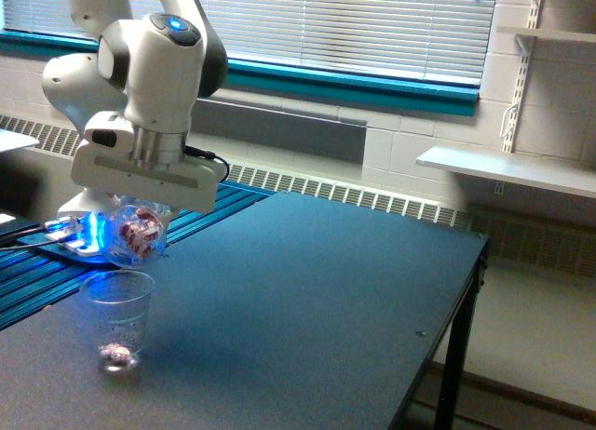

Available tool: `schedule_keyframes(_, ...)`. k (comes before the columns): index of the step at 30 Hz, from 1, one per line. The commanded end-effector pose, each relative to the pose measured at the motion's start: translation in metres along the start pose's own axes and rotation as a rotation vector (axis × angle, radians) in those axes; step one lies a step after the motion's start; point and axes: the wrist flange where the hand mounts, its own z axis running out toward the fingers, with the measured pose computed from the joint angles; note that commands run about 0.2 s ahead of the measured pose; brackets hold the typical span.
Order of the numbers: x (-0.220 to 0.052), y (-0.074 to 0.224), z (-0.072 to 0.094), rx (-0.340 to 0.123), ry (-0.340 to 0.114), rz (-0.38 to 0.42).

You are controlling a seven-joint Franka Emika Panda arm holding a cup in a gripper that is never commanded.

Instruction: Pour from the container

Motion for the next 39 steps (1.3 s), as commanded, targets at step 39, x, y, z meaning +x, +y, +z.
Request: schedule_keyframes(39, 0.021, 0.000, 0.001, 0.008, -0.086, 0.025)
